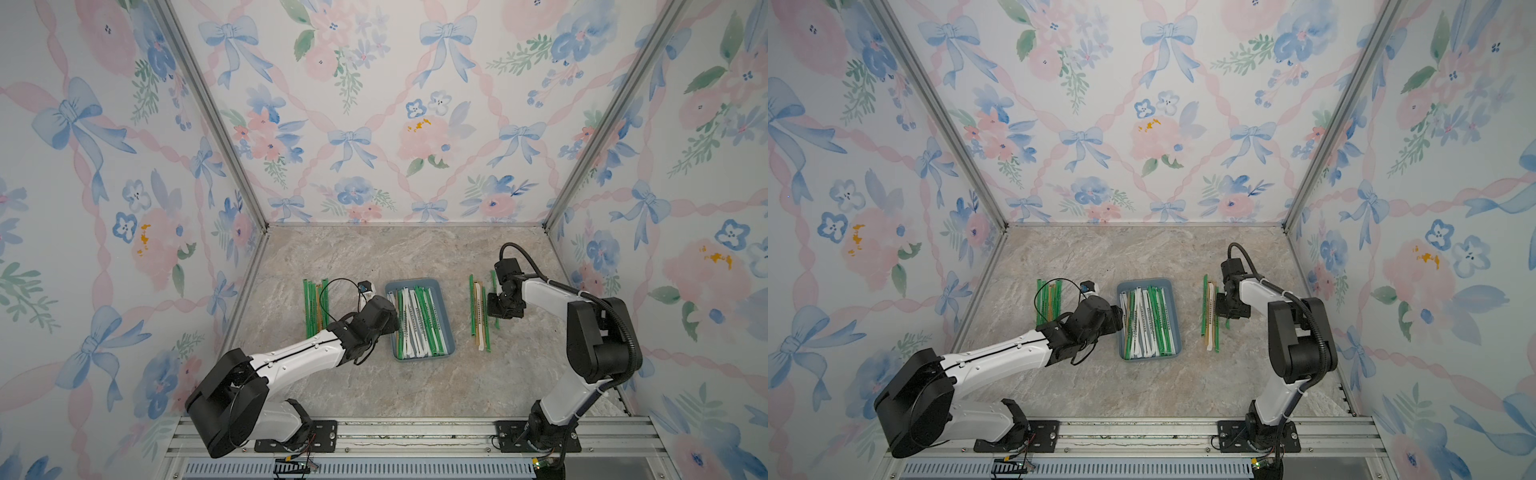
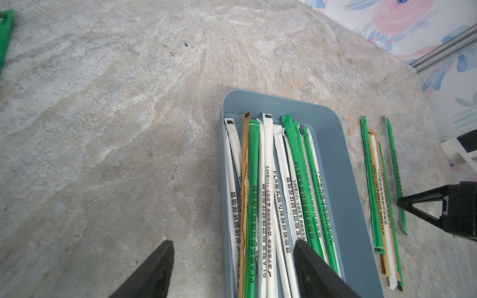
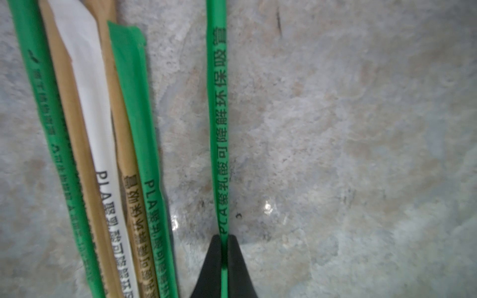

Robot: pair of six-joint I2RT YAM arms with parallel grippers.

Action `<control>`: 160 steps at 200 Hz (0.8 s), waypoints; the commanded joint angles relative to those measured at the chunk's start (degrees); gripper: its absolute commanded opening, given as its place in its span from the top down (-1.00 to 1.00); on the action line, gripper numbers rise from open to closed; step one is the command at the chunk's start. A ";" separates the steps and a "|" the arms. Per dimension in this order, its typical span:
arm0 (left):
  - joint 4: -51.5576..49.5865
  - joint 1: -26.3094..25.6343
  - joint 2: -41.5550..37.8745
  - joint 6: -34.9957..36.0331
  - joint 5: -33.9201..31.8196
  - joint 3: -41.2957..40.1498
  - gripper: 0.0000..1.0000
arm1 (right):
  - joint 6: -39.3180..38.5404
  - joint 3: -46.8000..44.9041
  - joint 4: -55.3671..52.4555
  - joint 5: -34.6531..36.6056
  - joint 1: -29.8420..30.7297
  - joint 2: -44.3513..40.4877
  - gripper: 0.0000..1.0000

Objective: Put the straws into the storage box
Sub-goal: Pick up the straw from the center of the board, then place the straw in the storage box.

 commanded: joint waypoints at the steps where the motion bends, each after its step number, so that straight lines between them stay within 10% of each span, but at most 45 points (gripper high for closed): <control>1: -0.41 1.03 -2.17 2.50 -2.23 -2.66 -0.52 | 2.44 -0.81 -1.97 -0.43 1.49 -6.60 0.87; 75: -0.55 8.24 -8.50 6.35 -1.51 -6.65 -0.54 | 11.30 -3.67 4.88 -9.59 17.22 -18.77 0.86; 160: -0.69 15.77 -6.76 7.48 1.35 -8.28 -0.56 | 14.66 -3.96 5.93 -10.27 29.16 -9.76 0.85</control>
